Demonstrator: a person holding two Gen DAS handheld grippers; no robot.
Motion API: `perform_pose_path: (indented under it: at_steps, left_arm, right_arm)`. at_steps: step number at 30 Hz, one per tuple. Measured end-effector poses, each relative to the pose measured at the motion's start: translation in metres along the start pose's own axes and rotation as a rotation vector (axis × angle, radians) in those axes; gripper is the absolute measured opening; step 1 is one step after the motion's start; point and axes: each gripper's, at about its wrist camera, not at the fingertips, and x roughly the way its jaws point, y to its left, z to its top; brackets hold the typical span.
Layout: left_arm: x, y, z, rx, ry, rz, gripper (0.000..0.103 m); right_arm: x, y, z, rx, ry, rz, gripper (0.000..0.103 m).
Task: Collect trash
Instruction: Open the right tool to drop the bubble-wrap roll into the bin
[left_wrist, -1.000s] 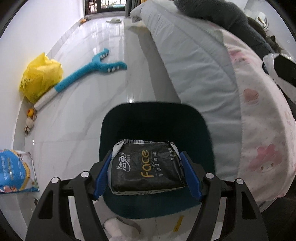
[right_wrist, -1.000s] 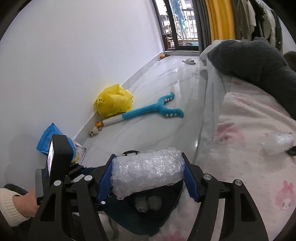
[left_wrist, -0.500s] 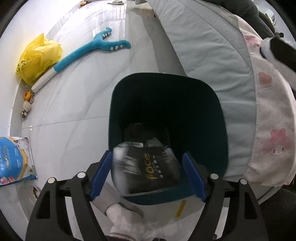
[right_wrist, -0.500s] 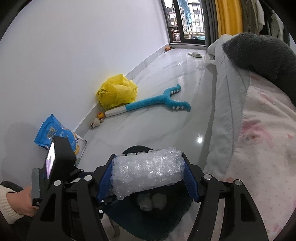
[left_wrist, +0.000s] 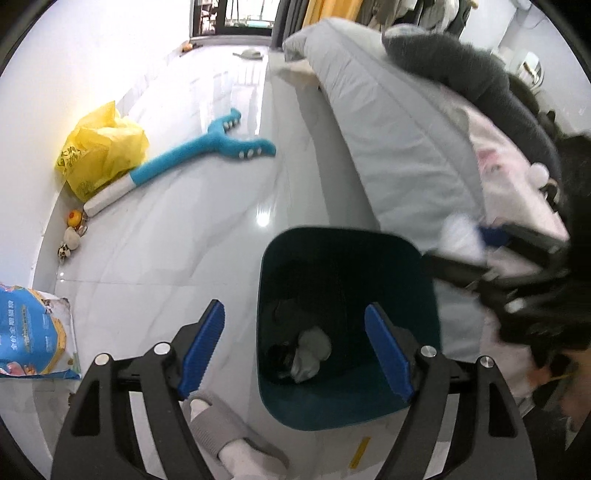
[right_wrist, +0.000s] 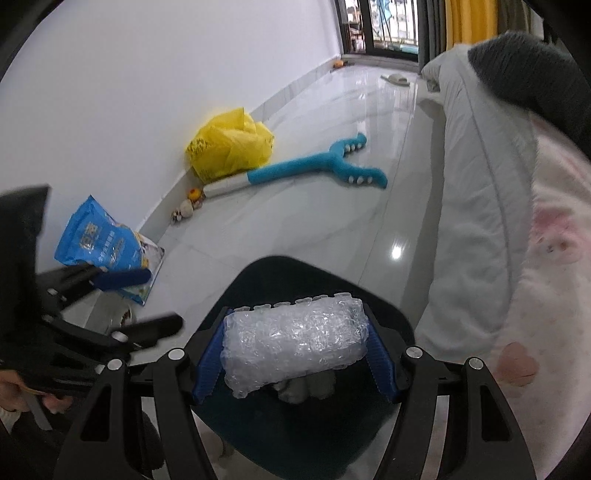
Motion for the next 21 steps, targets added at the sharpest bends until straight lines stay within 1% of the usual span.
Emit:
perform_pose_path:
  at_steps: [7, 11, 15, 21]
  left_arm:
    - [-0.017, 0.001, 0.008, -0.008, -0.071, -0.025, 0.076]
    - [-0.030, 0.001, 0.012, -0.009, -0.121, -0.040, 0.070]
    - [-0.042, 0.001, 0.018, -0.013, -0.165, -0.074, 0.062]
    - [-0.053, -0.004, 0.021, 0.005, -0.203, -0.091, 0.062]
  right_arm:
    - [0.029, 0.001, -0.009, 0.006, 0.083, 0.008, 0.068]
    - [0.044, 0.001, -0.018, 0.010, 0.128, 0.003, 0.068]
    - [0.056, 0.001, -0.023, 0.015, 0.160, 0.008, 0.068]
    - [0.071, 0.004, -0.031, 0.007, 0.212, 0.002, 0.070]
